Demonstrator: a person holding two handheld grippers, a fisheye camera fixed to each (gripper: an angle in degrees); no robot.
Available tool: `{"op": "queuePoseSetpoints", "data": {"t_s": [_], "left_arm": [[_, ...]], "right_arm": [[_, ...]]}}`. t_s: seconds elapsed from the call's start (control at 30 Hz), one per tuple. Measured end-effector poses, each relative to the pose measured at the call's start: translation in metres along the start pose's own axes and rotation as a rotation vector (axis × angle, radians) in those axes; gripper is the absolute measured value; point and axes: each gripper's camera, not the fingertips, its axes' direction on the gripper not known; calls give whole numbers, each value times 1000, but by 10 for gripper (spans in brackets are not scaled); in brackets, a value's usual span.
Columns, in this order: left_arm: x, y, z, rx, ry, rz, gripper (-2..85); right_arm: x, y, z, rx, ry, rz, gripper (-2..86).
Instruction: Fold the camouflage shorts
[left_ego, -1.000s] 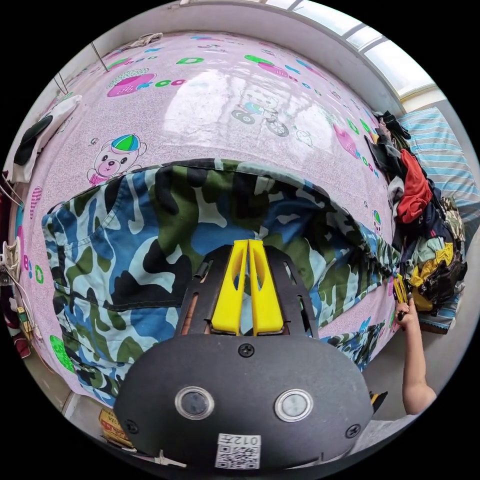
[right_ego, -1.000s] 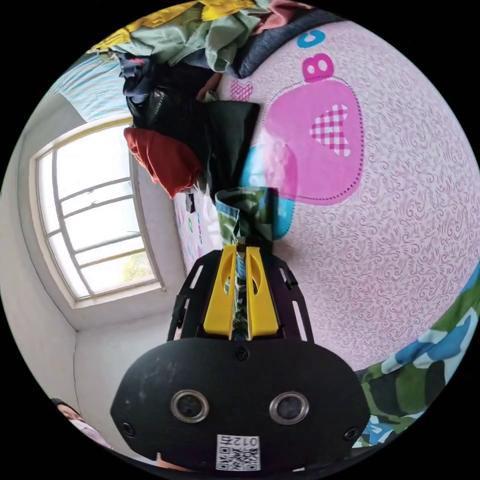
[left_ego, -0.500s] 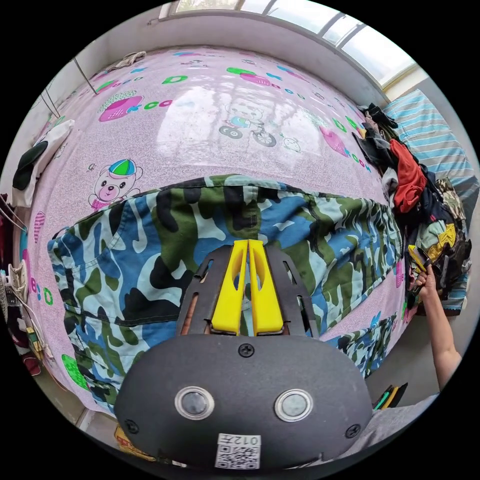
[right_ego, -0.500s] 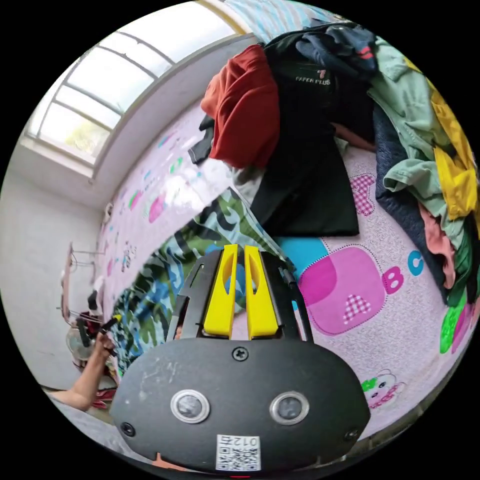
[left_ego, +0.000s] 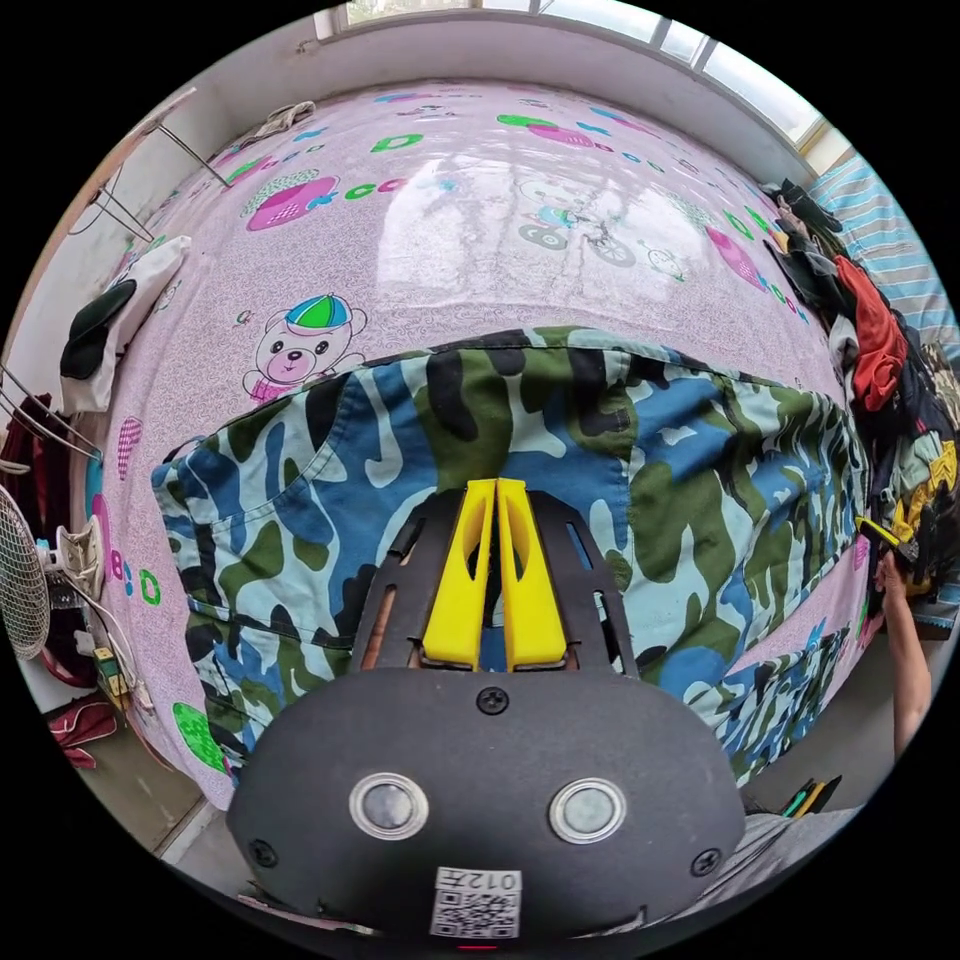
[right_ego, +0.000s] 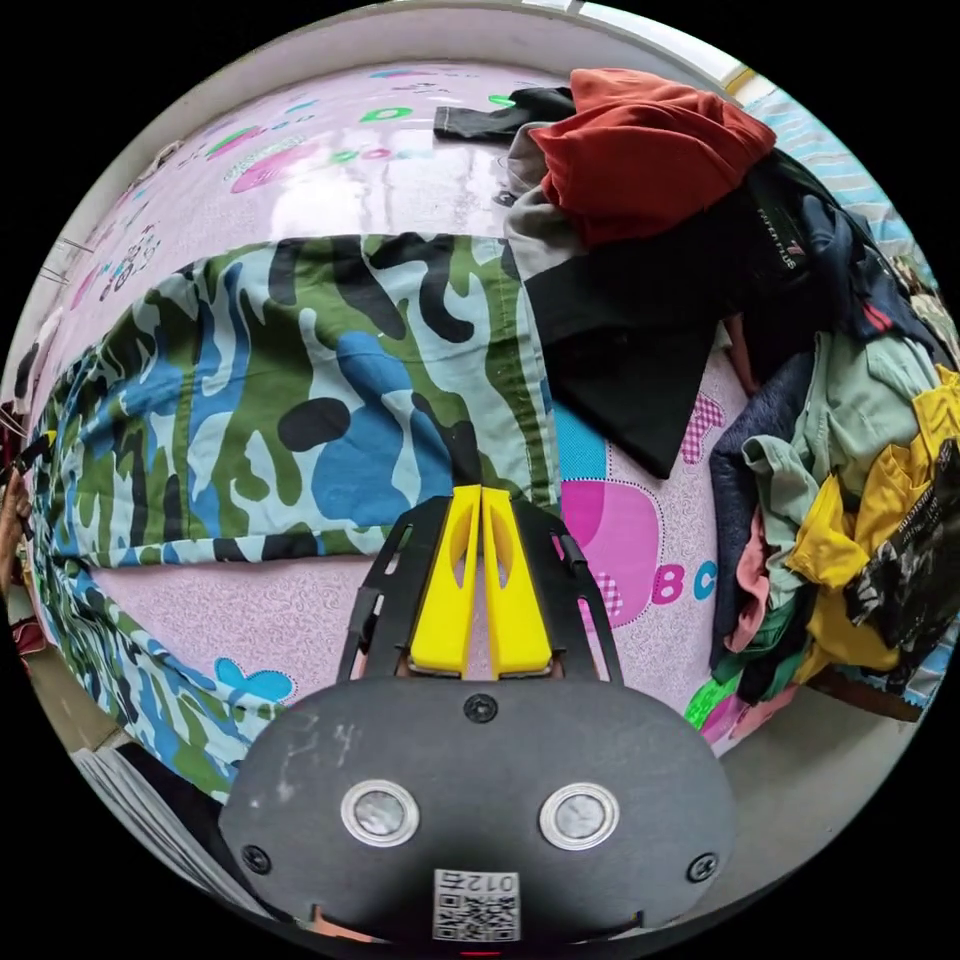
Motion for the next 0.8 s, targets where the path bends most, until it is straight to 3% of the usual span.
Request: {"op": "queuePoseSetpoints", "data": {"t_s": [0.13,0.27,0.33,0.57,0.8], "left_arm": [[9,-1,0,-12,-5,36,-1],[26,-11,-22,62,69,81,-1],[40,-23,-25,73,97,113,-1],[72,-64,-7,22,30,158,-2],[65,-72,1,-3,-6,142,-1]], "right_arm": [[30,28,36,-54,5,86,-9],[40,34,10,224,-77,70,-9],[46,14,16,254,-140,73,-9],[105,-75,94,197,-203,143,-9],[195,-82,156,164,-204,229,-9]]}}
